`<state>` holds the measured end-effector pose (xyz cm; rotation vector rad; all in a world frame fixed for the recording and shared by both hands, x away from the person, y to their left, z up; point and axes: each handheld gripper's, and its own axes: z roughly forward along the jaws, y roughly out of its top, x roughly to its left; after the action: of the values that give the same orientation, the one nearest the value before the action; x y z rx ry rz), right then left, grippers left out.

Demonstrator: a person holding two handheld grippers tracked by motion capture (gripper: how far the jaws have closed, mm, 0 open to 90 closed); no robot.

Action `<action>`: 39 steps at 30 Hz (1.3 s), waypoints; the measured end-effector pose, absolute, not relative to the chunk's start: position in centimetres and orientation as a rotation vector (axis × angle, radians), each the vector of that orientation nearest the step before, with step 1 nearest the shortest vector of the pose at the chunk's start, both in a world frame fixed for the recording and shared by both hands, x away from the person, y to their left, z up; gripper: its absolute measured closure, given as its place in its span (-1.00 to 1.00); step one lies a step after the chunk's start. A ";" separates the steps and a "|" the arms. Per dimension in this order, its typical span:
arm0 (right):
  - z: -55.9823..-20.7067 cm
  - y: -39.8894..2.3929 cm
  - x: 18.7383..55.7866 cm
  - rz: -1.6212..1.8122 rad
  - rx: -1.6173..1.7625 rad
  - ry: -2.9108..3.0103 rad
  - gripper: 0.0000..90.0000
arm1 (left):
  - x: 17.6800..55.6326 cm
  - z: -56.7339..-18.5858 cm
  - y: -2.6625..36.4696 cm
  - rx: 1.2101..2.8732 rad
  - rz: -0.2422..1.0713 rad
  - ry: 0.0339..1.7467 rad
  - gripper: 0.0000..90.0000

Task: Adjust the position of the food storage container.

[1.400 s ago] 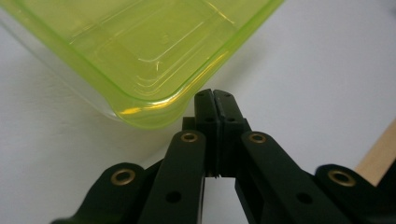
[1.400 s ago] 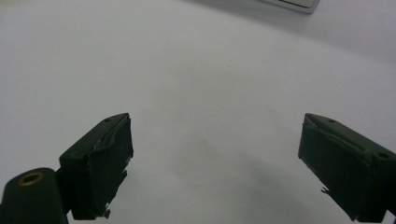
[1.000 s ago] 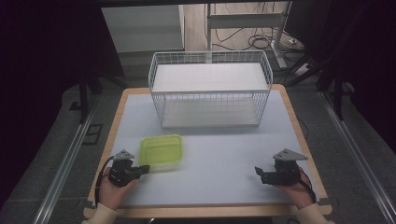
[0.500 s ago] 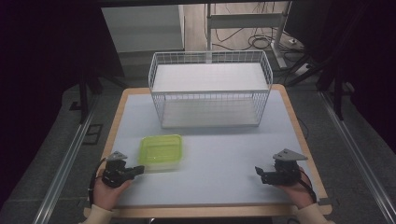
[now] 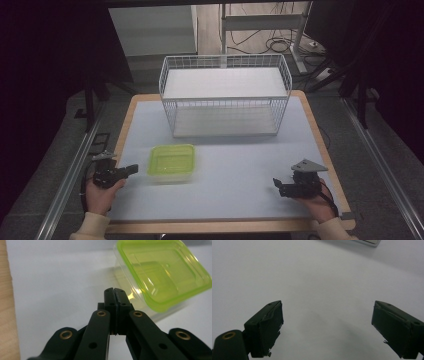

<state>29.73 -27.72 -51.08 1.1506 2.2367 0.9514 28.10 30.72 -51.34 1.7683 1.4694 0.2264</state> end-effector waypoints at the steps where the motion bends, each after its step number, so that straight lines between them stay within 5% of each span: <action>1: -51.1 -27.7 29.7 0.954 1.153 2.237 -0.77 | 28.5 -51.3 30.7 1.765 0.216 1.472 1.00; 10: -51.0 -27.7 29.7 0.977 1.161 2.238 -0.77 | 31.7 -51.5 28.7 1.811 0.150 1.458 1.00; 39: -50.5 -28.0 29.4 0.990 1.165 2.212 -0.77 | 32.3 -51.6 26.3 1.862 0.119 1.413 1.00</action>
<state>29.35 -28.05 -50.46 1.1647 2.2122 0.9895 32.27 26.30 -51.55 1.8620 1.4132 0.1194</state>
